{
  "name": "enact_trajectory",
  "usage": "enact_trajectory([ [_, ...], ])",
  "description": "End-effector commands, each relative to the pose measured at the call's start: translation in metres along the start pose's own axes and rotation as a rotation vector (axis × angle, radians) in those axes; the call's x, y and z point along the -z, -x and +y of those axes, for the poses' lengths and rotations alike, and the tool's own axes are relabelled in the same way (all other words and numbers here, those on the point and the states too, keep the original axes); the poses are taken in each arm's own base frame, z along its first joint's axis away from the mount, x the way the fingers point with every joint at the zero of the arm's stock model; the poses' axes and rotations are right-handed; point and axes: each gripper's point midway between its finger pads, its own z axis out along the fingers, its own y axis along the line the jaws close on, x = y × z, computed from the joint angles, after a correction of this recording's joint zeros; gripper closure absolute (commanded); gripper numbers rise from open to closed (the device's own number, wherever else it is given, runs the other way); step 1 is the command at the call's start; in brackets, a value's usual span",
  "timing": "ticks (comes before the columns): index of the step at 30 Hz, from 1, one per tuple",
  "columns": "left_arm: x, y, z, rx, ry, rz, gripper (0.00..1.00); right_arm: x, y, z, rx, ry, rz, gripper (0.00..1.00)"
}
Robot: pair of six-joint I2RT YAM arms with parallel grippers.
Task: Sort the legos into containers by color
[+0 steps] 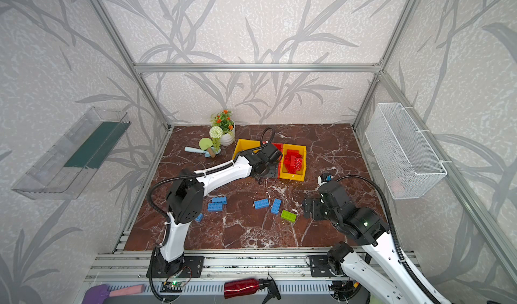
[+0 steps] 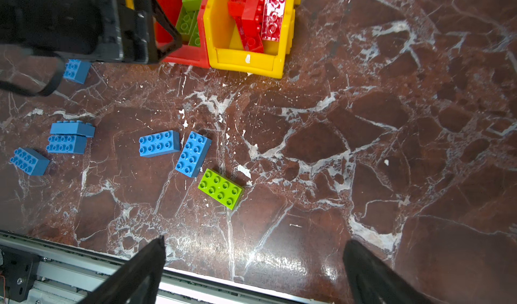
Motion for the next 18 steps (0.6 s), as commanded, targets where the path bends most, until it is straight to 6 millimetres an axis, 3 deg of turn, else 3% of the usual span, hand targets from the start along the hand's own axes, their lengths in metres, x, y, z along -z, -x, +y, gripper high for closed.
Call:
enact_trajectory([
  [1, 0.038, -0.005, 0.006, 0.035, -0.037, -0.058, 0.04, -0.015, -0.016, -0.001, -0.054, -0.009, 0.073, 0.01],
  [8, 0.091, -0.045, 0.06, 0.104, -0.031, -0.141, 0.01, -0.042, -0.048, 0.001, -0.144, -0.004, 0.157, 0.01],
  [14, 0.114, -0.081, 0.112, 0.164, -0.008, -0.168, 0.01, -0.073, -0.075, 0.019, -0.16, 0.017, 0.217, 0.01],
  [18, 0.123, -0.1, 0.143, 0.195, 0.03, -0.187, 0.01, -0.091, -0.081, 0.033, -0.149, 0.012, 0.223, 0.01],
])
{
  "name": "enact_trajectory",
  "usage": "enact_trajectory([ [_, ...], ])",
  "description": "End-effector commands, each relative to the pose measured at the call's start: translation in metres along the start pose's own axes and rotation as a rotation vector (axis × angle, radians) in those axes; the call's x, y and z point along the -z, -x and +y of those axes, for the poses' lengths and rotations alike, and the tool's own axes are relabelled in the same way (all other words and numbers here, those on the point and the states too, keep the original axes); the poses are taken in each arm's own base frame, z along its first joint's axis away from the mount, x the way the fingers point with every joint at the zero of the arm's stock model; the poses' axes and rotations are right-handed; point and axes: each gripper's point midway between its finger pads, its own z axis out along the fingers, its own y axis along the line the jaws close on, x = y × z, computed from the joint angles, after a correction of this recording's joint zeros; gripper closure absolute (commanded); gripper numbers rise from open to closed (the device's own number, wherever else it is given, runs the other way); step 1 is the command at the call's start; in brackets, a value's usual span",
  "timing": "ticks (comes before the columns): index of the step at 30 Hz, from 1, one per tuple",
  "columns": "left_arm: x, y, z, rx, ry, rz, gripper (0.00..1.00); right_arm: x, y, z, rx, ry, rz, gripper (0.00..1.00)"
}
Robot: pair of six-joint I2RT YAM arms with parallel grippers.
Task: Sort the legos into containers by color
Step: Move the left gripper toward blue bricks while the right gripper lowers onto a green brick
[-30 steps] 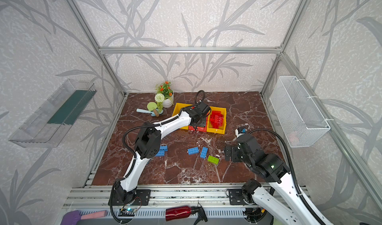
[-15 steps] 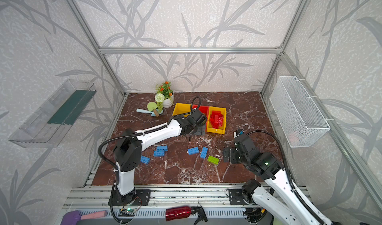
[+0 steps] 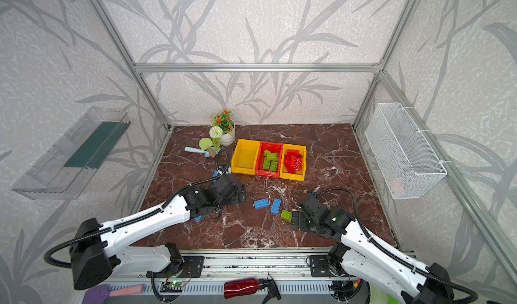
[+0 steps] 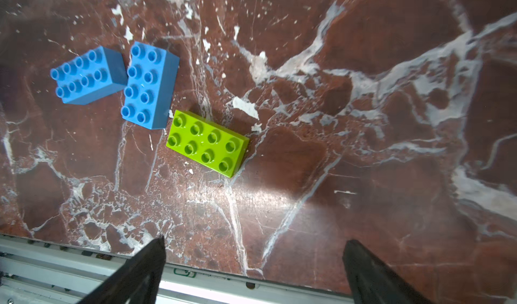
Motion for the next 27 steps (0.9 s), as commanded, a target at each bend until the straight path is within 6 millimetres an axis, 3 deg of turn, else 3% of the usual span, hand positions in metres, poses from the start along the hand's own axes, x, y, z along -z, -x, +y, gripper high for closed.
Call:
enact_trajectory([
  [1, 0.011, -0.004, 0.03, 0.048, 0.063, -0.046, 0.01, -0.014, 0.01, 0.021, -0.039, 0.039, -0.038, 0.01],
  [7, 0.024, -0.012, 0.064, 0.099, 0.076, -0.117, 0.01, -0.037, 0.018, 0.036, 0.072, -0.008, 0.002, 0.01],
  [13, 0.033, -0.016, 0.086, 0.125, 0.078, -0.169, 0.01, -0.056, 0.027, 0.049, 0.173, -0.039, 0.04, 0.01],
  [20, 0.04, -0.018, 0.099, 0.133, 0.09, -0.196, 0.01, -0.069, 0.024, 0.042, -0.018, -0.181, 0.123, 0.01],
  [27, 0.047, -0.013, 0.102, 0.124, 0.082, -0.224, 0.01, -0.07, 0.026, 0.029, -0.138, -0.27, 0.048, 0.03],
])
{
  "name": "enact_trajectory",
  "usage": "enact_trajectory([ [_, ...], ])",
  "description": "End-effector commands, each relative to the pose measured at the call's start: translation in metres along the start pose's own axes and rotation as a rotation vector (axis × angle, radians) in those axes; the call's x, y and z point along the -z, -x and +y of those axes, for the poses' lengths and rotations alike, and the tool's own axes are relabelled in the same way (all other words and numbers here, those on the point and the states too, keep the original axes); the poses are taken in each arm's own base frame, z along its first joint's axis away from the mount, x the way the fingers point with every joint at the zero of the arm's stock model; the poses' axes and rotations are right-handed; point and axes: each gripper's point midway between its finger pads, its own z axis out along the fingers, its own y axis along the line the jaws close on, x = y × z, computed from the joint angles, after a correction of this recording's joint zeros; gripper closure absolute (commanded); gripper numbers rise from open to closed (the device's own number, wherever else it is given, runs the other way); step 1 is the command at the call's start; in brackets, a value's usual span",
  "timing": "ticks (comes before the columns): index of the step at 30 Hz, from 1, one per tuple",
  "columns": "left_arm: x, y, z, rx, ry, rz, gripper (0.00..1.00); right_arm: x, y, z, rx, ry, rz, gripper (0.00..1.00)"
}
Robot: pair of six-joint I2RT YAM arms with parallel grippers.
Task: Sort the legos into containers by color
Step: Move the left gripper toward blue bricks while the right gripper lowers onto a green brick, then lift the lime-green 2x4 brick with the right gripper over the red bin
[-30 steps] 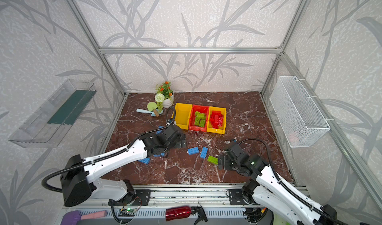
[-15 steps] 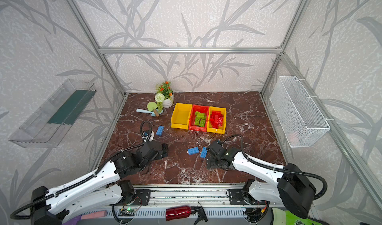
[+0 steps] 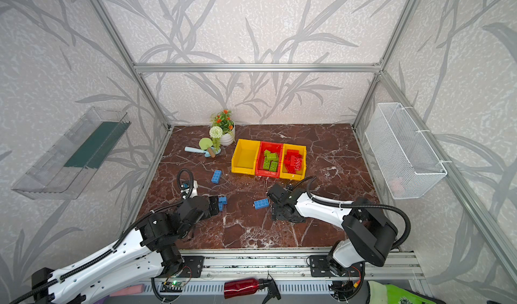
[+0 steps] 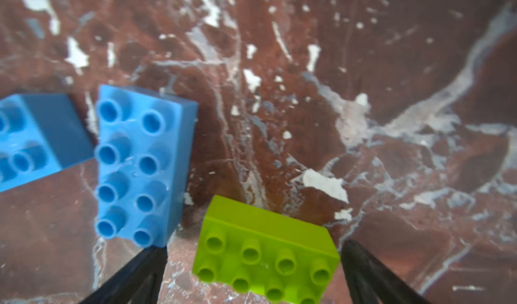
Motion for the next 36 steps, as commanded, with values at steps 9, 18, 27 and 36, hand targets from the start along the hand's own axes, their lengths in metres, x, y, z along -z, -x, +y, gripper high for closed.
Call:
enact_trajectory([
  [9, 0.002, 0.008, 0.01, -0.034, 0.037, -0.039, 0.01, 0.005, 0.007, -0.021, -0.113, -0.104, -0.068, 0.11],
  [18, 0.004, 0.011, 0.01, -0.047, 0.039, -0.034, 0.01, -0.01, 0.003, -0.008, -0.095, -0.082, -0.021, 0.43],
  [27, 0.0, 0.011, 0.002, -0.064, 0.03, 0.001, 0.01, 0.031, 0.03, 0.016, -0.003, -0.033, -0.079, 0.53],
  [36, -0.031, 0.004, -0.015, -0.075, 0.034, 0.099, 0.01, 0.082, 0.112, 0.083, 0.2, 0.052, -0.31, 0.53],
])
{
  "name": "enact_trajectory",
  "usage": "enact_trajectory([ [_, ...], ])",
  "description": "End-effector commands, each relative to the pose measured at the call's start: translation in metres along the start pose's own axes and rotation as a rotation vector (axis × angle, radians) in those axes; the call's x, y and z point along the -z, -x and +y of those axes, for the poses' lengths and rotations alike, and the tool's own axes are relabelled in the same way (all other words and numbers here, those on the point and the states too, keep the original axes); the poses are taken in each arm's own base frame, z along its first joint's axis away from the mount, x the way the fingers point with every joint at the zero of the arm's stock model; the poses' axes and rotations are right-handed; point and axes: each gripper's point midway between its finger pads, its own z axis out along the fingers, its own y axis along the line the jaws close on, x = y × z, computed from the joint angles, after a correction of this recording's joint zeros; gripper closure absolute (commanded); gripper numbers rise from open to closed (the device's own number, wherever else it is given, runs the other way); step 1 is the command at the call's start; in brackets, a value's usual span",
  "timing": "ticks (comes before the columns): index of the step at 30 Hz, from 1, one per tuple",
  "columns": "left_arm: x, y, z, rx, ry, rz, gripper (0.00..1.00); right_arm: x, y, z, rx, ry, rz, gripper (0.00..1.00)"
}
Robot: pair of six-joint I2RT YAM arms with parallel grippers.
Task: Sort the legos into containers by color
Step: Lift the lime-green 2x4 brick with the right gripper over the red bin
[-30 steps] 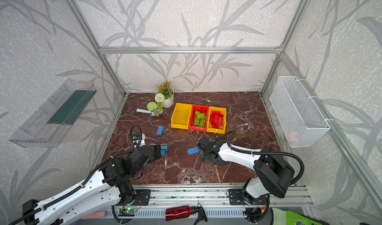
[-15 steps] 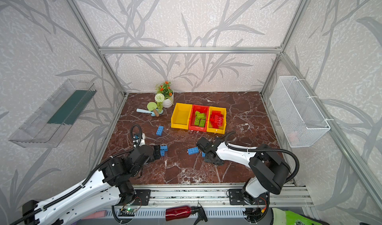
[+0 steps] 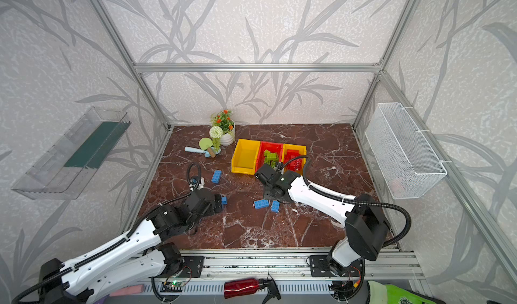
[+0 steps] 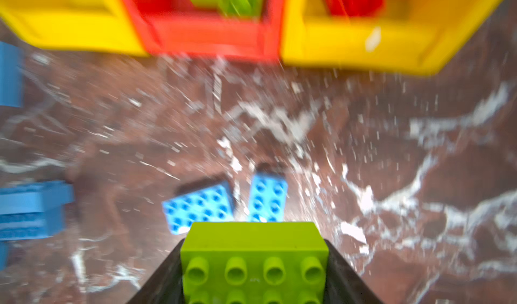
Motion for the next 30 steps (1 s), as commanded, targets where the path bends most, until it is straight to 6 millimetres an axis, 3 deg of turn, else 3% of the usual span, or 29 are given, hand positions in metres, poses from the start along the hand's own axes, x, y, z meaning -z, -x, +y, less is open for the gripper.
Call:
enact_trajectory([
  [1, -0.005, 0.012, -0.013, 0.018, -0.034, 0.007, 0.01, -0.002, 0.036, 0.011, 0.145, -0.032, -0.095, 0.53],
  [4, -0.012, 0.016, -0.015, 0.03, -0.032, 0.02, 0.01, -0.004, 0.07, 0.024, 0.184, -0.013, -0.129, 0.53],
  [9, -0.022, 0.021, -0.016, 0.035, -0.007, 0.033, 0.01, -0.032, 0.11, 0.037, 0.238, -0.008, -0.137, 0.53],
  [19, -0.033, 0.029, -0.017, 0.051, 0.03, 0.044, 0.01, -0.082, 0.16, 0.035, 0.244, -0.016, -0.117, 0.51],
  [22, -0.035, 0.031, -0.017, 0.051, 0.038, 0.047, 0.01, -0.096, 0.169, 0.036, 0.241, -0.008, -0.1, 0.44],
  [24, -0.036, 0.032, -0.018, 0.05, 0.042, 0.05, 0.01, -0.099, 0.176, 0.034, 0.249, -0.025, -0.101, 0.32],
  [26, -0.037, 0.032, -0.02, 0.046, 0.044, 0.058, 0.01, -0.098, 0.181, 0.035, 0.26, -0.033, -0.107, 0.22],
  [30, -0.035, 0.035, -0.028, 0.047, 0.024, 0.083, 0.01, -0.086, 0.189, 0.035, 0.266, -0.031, -0.13, 0.16],
])
